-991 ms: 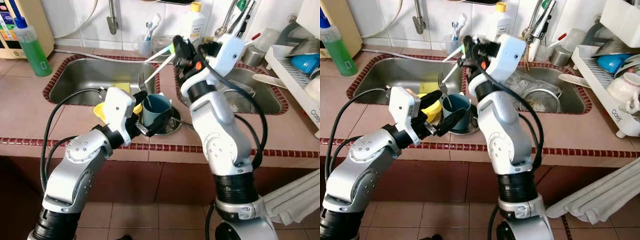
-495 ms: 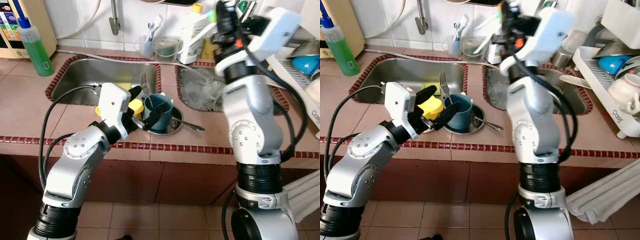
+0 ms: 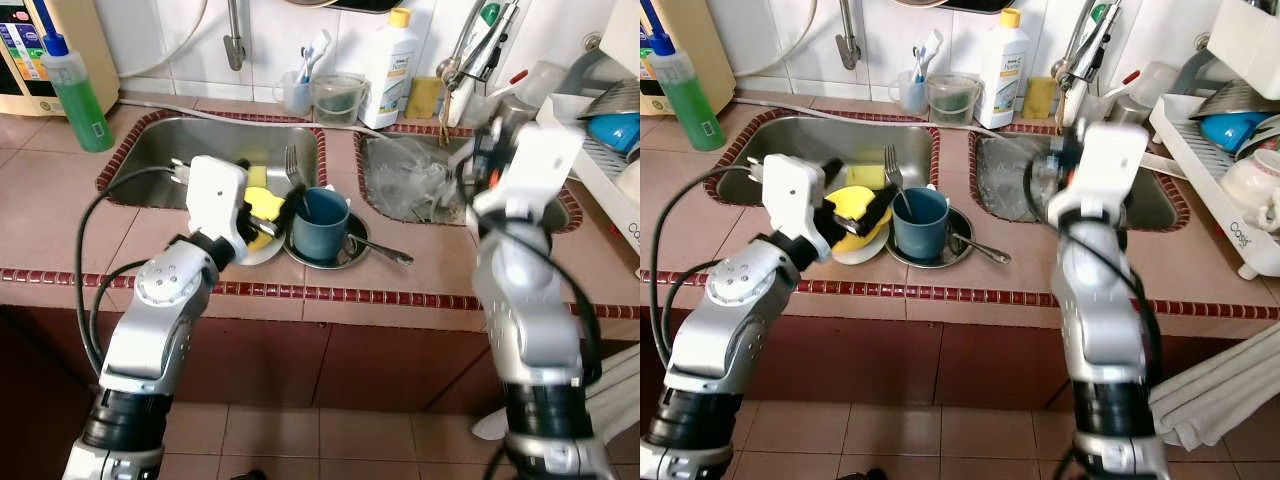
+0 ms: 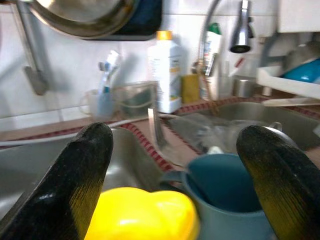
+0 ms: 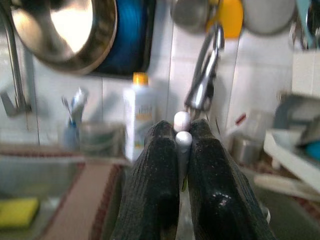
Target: Kitchen organization
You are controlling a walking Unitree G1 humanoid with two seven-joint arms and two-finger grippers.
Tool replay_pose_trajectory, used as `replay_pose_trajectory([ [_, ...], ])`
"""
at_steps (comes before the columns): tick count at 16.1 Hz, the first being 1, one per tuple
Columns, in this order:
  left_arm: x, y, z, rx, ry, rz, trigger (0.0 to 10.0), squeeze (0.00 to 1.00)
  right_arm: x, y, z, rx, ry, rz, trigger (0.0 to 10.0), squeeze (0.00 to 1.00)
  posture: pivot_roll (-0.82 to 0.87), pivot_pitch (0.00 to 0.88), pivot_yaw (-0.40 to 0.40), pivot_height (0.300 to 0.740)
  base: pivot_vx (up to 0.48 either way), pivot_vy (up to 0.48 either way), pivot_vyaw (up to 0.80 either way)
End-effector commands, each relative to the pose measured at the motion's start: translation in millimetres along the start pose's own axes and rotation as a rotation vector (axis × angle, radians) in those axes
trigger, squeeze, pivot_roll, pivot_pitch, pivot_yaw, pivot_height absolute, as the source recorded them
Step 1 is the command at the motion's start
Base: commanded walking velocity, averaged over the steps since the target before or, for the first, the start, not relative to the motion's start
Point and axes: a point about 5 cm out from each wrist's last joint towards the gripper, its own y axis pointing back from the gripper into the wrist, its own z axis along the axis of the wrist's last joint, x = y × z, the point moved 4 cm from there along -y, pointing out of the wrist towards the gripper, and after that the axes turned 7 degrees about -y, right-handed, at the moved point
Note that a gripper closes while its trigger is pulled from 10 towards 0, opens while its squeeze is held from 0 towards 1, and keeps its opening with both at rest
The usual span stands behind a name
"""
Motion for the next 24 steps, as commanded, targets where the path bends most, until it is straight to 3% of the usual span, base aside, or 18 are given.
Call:
replay_pose_trajectory([
  [1,2.8,-2.4,1.4,-0.004,-0.001,0.015,10.0,0.00,1.9,1.8,3.5,-0.014,0.012,0.015,10.0,0.00,-0.08,0.082,-0.014,0.740,0.000,0.000,0.00],
  [2,5.6,-4.1,-1.6,0.010,0.035,0.023,10.0,0.00,0.4,4.7,1.6,-0.005,0.013,0.011,10.0,0.00,-0.09,0.084,-0.011,0.740,0.000,0.000,0.00],
  [10,22.1,-7.4,-6.5,0.021,0.084,0.075,10.0,0.00,-11.4,20.4,-10.9,0.042,0.028,0.023,10.0,0.00,-0.09,0.082,-0.008,0.740,0.000,0.000,0.00],
  [23,21.9,-7.8,-6.1,0.011,0.111,0.075,10.0,0.00,-14.0,22.6,-12.3,0.047,0.027,0.045,10.0,0.00,-0.09,0.077,-0.011,0.740,0.300,0.000,0.00],
  [24,25.0,-7.3,-6.8,0.012,0.147,0.096,10.0,0.00,-12.6,22.5,-11.6,0.043,0.026,0.058,10.0,0.00,-0.09,0.075,-0.011,0.740,0.364,0.000,0.00],
])
